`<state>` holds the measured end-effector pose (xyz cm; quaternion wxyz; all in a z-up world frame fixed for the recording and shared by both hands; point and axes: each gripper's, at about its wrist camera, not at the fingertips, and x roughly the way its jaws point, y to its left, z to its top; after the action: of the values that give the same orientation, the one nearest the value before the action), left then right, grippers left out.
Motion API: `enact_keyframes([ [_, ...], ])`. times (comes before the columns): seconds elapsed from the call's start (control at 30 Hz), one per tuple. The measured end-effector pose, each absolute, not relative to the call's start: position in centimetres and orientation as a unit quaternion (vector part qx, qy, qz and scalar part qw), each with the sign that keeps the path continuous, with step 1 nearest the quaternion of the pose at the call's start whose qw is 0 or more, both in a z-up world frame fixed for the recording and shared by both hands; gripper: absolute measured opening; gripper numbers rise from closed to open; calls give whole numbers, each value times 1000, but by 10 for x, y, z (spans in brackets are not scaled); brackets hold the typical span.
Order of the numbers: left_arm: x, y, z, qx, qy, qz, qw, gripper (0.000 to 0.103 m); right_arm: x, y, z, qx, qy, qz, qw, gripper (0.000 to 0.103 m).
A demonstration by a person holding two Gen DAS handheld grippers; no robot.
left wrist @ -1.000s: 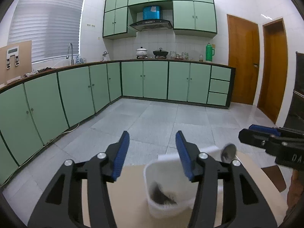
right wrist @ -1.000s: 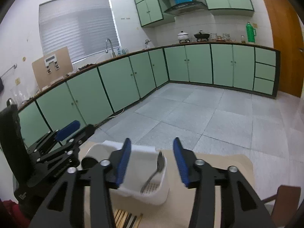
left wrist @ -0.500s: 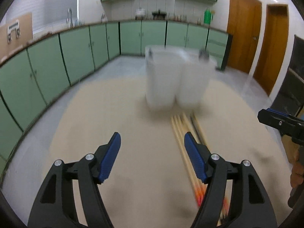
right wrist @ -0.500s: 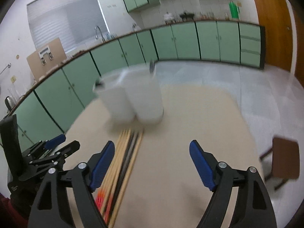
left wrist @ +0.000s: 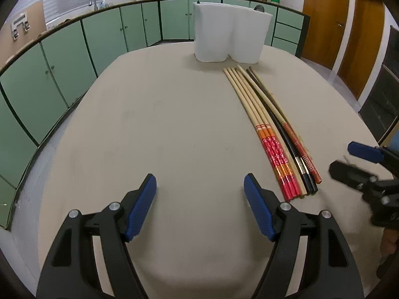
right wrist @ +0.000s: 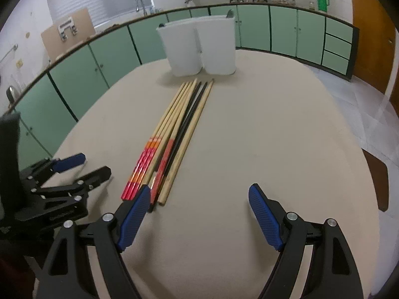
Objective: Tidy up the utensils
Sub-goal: 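Move both tools back over the chopsticks on the table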
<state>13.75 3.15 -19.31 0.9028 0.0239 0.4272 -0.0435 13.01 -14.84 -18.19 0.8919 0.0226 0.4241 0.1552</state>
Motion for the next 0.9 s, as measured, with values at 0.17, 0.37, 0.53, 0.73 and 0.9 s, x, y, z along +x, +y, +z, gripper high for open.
enact_keyframes([
  [0.17,137,34,-195,17,432,-38,901,73,131,-136,-189,5,430,146,891,79],
  [0.37,140,30,-197,20,436,-37,899,74,132,-142,-189,-10,433,112,894,79],
  [0.53,139,30,-197,19,436,-36,899,74,127,-157,-188,12,435,123,892,79],
  [0.73,137,32,-196,17,437,-35,899,75,122,-146,-184,5,422,143,895,70],
  [0.9,135,34,-197,13,438,-31,898,76,121,-142,-190,0,428,154,891,58],
])
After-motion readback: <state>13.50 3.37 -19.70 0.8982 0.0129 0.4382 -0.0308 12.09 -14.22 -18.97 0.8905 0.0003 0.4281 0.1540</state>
